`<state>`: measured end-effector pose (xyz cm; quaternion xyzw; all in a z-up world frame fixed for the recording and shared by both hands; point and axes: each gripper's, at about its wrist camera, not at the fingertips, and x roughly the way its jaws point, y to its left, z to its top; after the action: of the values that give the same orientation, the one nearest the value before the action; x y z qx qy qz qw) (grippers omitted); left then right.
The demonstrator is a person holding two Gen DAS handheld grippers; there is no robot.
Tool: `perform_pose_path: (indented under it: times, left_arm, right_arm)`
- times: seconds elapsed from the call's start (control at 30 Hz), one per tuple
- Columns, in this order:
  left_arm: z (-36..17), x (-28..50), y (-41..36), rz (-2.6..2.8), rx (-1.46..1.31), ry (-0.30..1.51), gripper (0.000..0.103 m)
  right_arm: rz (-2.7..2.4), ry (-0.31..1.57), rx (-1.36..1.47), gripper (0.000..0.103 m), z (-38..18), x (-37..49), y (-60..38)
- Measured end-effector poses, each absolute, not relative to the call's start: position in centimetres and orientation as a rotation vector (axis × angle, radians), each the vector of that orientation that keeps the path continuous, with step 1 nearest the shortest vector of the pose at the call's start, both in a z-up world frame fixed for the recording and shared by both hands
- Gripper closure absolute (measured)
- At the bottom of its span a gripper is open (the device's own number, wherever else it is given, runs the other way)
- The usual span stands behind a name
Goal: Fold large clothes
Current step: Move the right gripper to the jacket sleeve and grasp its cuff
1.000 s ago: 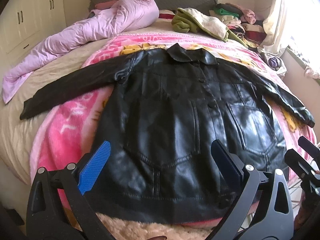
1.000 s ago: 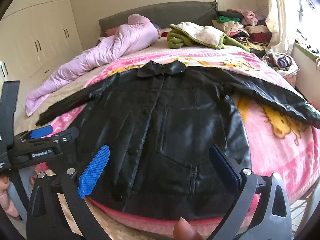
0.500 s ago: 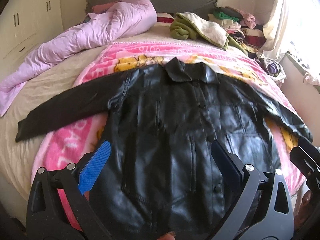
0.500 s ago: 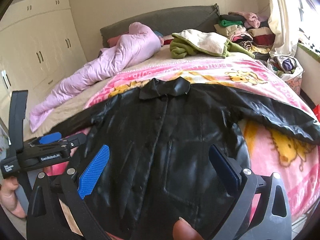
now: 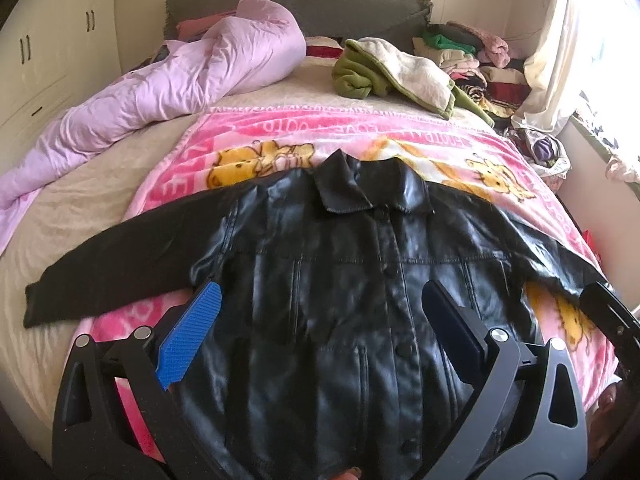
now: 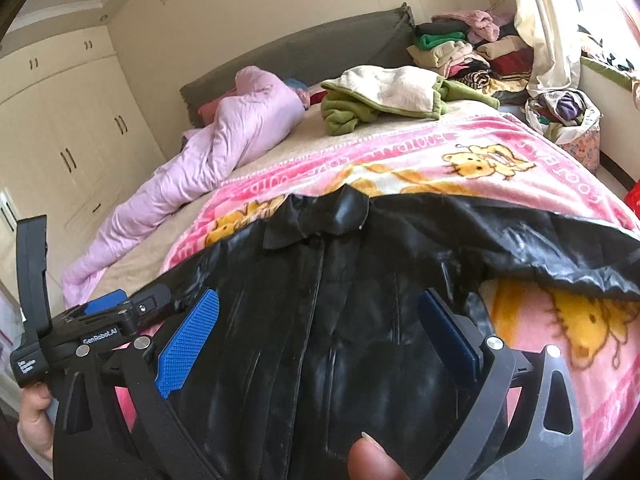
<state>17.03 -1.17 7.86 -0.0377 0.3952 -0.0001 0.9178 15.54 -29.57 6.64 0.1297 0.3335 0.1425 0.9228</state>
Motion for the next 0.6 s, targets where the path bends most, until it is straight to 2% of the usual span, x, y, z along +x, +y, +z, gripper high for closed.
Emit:
perform_pose_path:
  times: [0.6]
  left_arm:
    - [7.8, 24.3, -4.8, -0.027, -0.071, 0.806, 0.009]
  right_arm:
    - [0.04, 0.674, 0.468, 0.004, 5.4, 21.1, -39.4]
